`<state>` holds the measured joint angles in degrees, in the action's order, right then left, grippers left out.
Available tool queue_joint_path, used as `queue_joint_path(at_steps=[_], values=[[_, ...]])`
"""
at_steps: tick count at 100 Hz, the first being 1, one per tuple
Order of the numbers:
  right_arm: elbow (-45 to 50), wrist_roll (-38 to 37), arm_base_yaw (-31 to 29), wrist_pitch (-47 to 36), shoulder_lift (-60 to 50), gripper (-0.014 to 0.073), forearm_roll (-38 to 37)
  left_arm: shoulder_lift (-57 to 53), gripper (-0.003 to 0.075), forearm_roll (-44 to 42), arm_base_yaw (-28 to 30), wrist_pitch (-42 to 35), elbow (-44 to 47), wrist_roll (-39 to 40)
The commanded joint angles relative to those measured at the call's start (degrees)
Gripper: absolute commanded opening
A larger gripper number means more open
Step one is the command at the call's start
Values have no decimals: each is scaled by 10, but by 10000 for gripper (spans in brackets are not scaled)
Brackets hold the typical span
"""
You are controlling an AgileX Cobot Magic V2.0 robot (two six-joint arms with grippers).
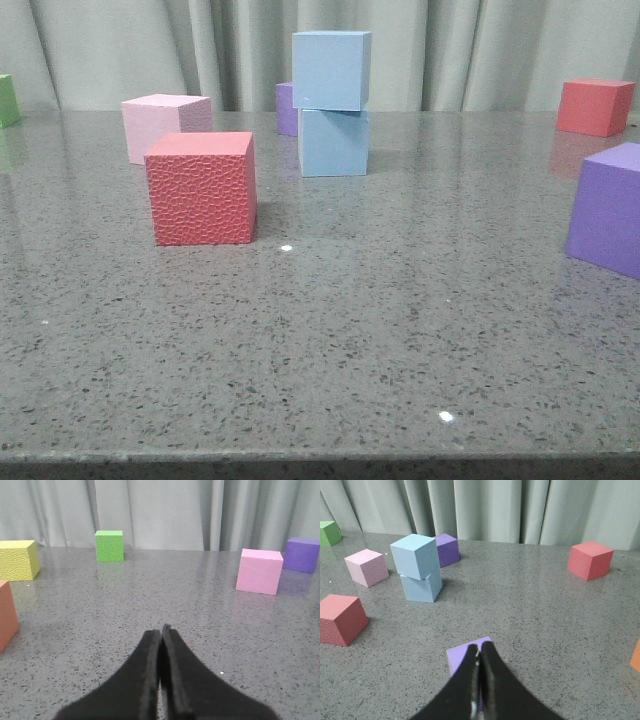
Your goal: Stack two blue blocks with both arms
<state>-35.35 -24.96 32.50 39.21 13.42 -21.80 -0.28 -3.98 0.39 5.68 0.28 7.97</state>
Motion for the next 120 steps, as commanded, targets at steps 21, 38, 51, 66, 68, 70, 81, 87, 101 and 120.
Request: queue_joint_path(at_steps=[21,38,51,66,68,70,81,87,101,120], values=[[43,21,-38,-150,5,-119,-9,-19,-18,5,-3,-44,1,1],[126,94,-125,-330,5,-119,79,-19,-18,5,-3,-44,1,1],[189,128,-190,-442,5,-119,144,-19,-18,5,-3,-44,1,1],[246,175,-241,-471,-31,-119,162,-19,-19,5,-3,-44,1,1],[250,180,-246,-472,-36,-119,165,-19,-19,5,-3,-44,1,1],[256,181,-253,-472,-40,-119,167,-19,-18,5,-3,-44,1,1],[280,181,-289,-466,-60,-119,176,-19,-18,5,-3,-44,1,1],[289,181,-301,-466,-71,-119,182,-19,-18,5,-3,-44,1,1],[319,172,-314,-464,-97,-119,192,-19,-19,5,-3,-44,1,1],[357,145,-315,-425,-149,-119,192,-19,-18,5,-3,-44,1,1]])
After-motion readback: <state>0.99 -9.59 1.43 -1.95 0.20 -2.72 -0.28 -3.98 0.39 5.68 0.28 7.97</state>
